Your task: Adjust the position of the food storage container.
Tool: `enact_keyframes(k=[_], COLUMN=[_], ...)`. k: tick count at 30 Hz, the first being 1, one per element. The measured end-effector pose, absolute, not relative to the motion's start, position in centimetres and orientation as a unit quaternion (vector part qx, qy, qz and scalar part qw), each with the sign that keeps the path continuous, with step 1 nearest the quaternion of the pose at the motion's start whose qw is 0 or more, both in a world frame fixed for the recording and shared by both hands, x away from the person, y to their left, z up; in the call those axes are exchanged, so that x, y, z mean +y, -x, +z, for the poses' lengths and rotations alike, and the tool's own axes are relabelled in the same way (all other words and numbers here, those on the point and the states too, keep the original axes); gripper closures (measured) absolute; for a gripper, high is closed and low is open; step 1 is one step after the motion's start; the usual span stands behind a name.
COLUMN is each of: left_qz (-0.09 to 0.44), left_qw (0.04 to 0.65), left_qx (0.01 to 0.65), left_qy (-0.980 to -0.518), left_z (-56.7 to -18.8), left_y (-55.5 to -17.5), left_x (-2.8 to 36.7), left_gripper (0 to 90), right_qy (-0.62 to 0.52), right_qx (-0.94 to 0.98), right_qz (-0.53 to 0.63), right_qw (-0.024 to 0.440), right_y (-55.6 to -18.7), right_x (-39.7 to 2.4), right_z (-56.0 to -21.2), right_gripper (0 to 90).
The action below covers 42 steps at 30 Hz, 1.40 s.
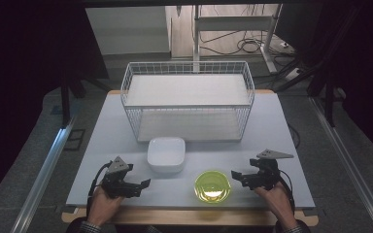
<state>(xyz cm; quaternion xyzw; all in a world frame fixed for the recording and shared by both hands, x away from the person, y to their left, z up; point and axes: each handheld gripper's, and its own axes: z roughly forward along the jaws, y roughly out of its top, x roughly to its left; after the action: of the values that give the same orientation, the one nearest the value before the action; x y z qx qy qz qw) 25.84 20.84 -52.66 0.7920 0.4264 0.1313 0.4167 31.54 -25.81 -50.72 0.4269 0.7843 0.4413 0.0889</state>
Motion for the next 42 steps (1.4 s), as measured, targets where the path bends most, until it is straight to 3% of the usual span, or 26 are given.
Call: enact_keyframes(k=[7, 21, 26, 34, 42], left_qz=[0.141, 0.141, 0.138, 0.155, 0.168], left_qw=[0.416, 0.427, 0.437, 0.423, 0.416], left_qx=[0.426, 0.423, 0.422, 0.415, 0.411], left_qy=[-0.791, -0.786, -0.782, -0.791, -0.793], left_z=[-52.5, -52.8, -52.6, -52.8, -52.9], left_y=[-25.7, -25.9, -25.9, -25.8, -25.8], left_x=[20.7, 20.7, 20.8, 20.6, 20.4], left_gripper=[3.7, 2.3, 2.4, 3.3, 3.1], right_qy=[-0.422, -0.418, -0.408, -0.379, -0.326], right_qx=[0.789, 0.801, 0.807, 0.821, 0.841], right_qz=[0.436, 0.420, 0.415, 0.410, 0.415], right_qw=[0.095, 0.087, 0.101, 0.124, 0.118], right_y=[-31.5, -31.2, -30.8, -29.6, -27.8], right_x=[-25.8, -25.3, -25.1, -24.0, -21.4], right_z=[-50.4, -50.1, -49.4, -47.7, -46.2], right_gripper=[2.3, 22.7, 35.4, 67.0, 87.7])
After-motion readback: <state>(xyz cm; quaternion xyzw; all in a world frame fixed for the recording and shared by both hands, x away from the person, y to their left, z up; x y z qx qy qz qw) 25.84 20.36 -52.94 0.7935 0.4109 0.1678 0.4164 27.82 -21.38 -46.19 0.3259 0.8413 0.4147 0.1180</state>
